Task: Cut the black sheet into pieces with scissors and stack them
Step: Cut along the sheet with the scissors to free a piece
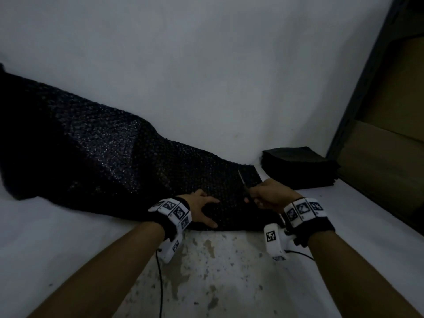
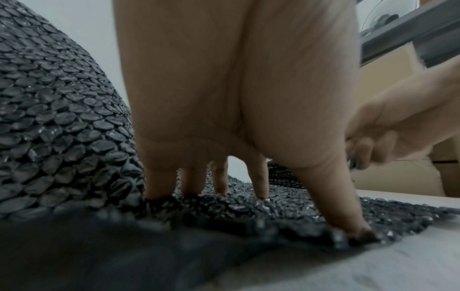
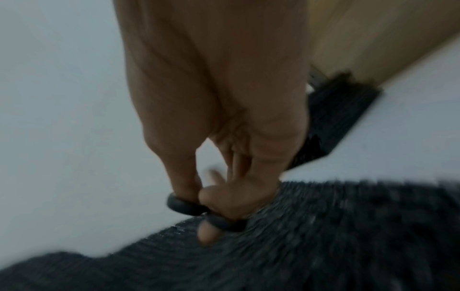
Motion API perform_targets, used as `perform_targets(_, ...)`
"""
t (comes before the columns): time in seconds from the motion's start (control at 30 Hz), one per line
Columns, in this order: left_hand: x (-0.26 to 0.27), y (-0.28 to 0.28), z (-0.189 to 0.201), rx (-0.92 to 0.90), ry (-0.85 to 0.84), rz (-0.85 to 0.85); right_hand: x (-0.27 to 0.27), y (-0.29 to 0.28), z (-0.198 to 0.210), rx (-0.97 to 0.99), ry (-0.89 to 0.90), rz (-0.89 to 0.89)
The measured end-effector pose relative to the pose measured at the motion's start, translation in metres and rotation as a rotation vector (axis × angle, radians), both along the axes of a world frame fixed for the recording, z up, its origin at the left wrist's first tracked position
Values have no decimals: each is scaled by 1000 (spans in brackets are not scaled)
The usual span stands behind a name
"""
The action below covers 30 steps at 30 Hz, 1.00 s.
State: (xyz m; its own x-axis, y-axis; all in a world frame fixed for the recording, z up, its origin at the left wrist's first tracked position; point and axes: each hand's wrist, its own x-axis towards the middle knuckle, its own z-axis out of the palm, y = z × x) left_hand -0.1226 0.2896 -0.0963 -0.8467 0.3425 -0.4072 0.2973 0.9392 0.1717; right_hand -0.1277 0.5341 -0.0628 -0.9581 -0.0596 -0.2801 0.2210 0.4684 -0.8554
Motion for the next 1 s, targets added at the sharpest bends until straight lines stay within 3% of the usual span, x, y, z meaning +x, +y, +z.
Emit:
perform_targets(0.07, -3, 2, 1, -26, 6, 2, 12, -5, 1, -215, -68, 32)
perform_targets(0.13, -5, 5, 1, -46, 15, 10, 21, -7, 0, -283, -142, 90)
perform_targets(0.23, -4, 6, -4, -19, 46, 33, 39, -6, -1, -275, -225, 146)
perform_targets(0.43, 17, 2, 10, 207, 230, 12, 80, 0, -5, -260, -330, 243)
perform_targets(0.63, 32, -7, 12, 150, 113, -28, 102, -4, -8, -258, -378, 267)
perform_targets(1.0, 33, 1, 4, 246, 118, 19, 123, -16, 2, -263, -415, 404)
